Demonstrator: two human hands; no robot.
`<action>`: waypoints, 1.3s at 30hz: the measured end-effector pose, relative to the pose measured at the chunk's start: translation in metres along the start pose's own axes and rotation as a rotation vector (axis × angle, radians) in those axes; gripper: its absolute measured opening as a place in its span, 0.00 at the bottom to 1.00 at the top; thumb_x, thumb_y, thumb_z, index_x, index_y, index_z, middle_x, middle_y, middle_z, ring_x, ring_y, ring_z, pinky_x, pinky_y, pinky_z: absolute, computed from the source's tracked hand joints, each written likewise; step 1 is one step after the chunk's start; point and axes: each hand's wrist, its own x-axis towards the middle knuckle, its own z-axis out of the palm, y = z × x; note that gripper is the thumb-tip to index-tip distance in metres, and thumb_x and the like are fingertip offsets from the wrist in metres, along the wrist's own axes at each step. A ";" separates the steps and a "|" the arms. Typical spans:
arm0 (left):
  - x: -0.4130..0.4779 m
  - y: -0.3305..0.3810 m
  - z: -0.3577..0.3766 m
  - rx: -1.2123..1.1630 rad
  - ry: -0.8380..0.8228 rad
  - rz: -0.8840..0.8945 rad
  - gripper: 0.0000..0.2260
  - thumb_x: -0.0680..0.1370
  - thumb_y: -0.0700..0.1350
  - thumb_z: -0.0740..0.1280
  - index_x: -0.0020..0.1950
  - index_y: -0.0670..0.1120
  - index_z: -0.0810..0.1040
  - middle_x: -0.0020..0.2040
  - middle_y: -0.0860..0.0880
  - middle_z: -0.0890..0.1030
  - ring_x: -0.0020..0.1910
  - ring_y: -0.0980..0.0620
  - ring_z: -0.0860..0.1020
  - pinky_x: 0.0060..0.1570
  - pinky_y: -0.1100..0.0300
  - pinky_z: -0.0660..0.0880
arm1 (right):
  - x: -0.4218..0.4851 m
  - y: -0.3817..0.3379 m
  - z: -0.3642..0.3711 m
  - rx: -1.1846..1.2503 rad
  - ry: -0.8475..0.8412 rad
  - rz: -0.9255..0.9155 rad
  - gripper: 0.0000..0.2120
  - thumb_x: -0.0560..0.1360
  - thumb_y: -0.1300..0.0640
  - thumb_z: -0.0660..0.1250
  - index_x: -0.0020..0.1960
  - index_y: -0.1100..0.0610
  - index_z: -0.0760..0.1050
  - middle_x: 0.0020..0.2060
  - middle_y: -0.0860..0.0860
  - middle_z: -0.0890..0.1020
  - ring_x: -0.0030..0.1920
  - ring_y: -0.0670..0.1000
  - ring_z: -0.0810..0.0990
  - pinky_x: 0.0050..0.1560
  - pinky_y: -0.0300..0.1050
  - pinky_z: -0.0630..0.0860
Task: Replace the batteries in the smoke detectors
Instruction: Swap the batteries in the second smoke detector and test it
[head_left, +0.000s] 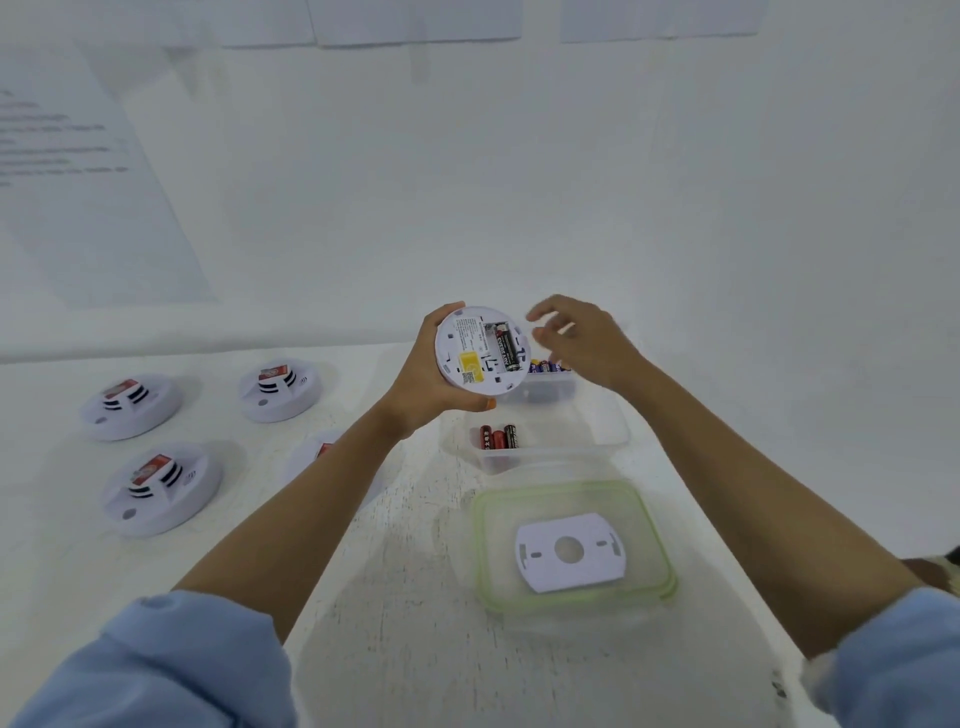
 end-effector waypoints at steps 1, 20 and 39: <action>0.000 0.001 0.001 0.002 -0.009 0.006 0.45 0.58 0.28 0.76 0.68 0.49 0.59 0.60 0.55 0.69 0.59 0.58 0.72 0.48 0.65 0.77 | 0.001 -0.004 0.007 -0.011 -0.029 -0.041 0.06 0.76 0.57 0.64 0.53 0.54 0.74 0.42 0.53 0.76 0.36 0.48 0.76 0.35 0.36 0.70; -0.001 -0.005 -0.004 0.075 -0.023 0.032 0.44 0.57 0.30 0.75 0.68 0.47 0.58 0.59 0.55 0.70 0.53 0.68 0.74 0.46 0.68 0.76 | 0.013 -0.010 0.041 -0.107 0.107 -0.201 0.13 0.66 0.63 0.70 0.38 0.53 0.66 0.36 0.52 0.74 0.35 0.49 0.69 0.35 0.43 0.69; 0.021 -0.009 -0.027 0.027 0.114 0.019 0.45 0.60 0.24 0.75 0.70 0.45 0.57 0.59 0.57 0.68 0.55 0.69 0.72 0.46 0.70 0.76 | 0.019 0.000 0.023 -0.206 -0.261 0.290 0.09 0.72 0.67 0.66 0.51 0.65 0.79 0.40 0.58 0.81 0.29 0.49 0.79 0.37 0.39 0.78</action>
